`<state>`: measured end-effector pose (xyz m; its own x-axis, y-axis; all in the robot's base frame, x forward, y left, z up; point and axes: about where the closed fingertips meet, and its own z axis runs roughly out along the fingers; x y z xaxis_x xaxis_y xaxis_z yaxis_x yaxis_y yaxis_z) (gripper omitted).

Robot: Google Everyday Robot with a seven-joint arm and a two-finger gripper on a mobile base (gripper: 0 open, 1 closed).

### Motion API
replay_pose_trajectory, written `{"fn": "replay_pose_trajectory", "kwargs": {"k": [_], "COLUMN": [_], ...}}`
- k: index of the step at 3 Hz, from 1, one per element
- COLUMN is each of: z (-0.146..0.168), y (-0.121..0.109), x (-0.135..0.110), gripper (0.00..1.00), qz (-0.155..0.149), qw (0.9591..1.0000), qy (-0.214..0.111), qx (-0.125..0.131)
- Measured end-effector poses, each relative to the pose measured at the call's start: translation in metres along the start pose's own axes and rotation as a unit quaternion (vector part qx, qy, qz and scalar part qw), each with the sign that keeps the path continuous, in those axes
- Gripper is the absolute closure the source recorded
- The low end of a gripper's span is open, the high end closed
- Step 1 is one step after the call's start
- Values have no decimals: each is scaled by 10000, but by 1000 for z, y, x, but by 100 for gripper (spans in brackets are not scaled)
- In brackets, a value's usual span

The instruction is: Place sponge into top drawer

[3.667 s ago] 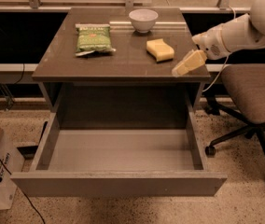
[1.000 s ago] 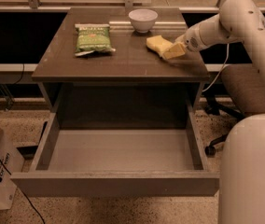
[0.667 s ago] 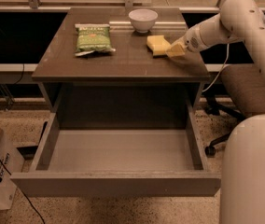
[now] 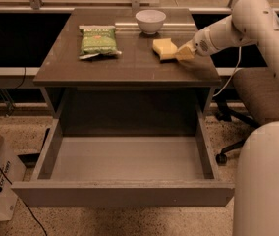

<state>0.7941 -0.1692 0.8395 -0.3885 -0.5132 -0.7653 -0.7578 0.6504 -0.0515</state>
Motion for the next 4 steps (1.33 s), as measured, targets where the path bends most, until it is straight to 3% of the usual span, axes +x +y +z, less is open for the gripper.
{"fn": "replay_pose_trajectory", "kwargs": {"k": [1, 2, 3, 4], "z": [-17, -59, -90, -97], "y": [9, 49, 98, 158], "x": [-8, -26, -30, -5], "gripper": [100, 100, 100, 100], "qz": [-100, -281, -417, -476], "qw": [9999, 9993, 9988, 9988], "qy": [-104, -190, -151, 85], "qx": [31, 153, 205, -121]}}
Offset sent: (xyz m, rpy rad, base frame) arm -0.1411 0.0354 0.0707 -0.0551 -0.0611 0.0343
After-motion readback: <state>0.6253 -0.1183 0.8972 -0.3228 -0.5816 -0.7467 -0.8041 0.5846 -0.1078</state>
